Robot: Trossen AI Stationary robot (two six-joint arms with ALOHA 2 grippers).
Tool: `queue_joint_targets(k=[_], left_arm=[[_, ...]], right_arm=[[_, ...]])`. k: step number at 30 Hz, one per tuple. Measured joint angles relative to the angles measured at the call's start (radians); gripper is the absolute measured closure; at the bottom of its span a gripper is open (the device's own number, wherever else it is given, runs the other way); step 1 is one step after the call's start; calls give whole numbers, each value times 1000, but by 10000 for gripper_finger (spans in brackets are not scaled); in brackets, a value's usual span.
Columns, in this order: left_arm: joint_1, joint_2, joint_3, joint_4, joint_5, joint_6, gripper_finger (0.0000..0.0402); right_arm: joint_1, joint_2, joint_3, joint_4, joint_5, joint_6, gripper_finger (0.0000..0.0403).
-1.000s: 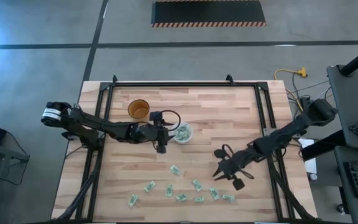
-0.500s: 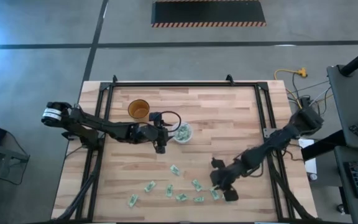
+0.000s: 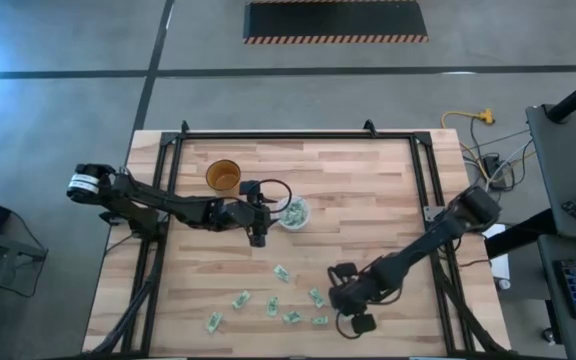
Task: Pick and place Stevia / Truvia into bins
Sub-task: Put the stevia packet into the transparent container
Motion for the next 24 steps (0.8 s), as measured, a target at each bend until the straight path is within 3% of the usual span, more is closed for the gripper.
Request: queue_joint_targets(k=[12, 24], left_arm=[[0, 0, -2, -1, 0, 0, 178], [0, 0, -3, -1, 0, 0, 178]], right_arm=[[17, 14, -15, -4, 16, 37, 334], [17, 15, -22, 16, 54, 37, 268]])
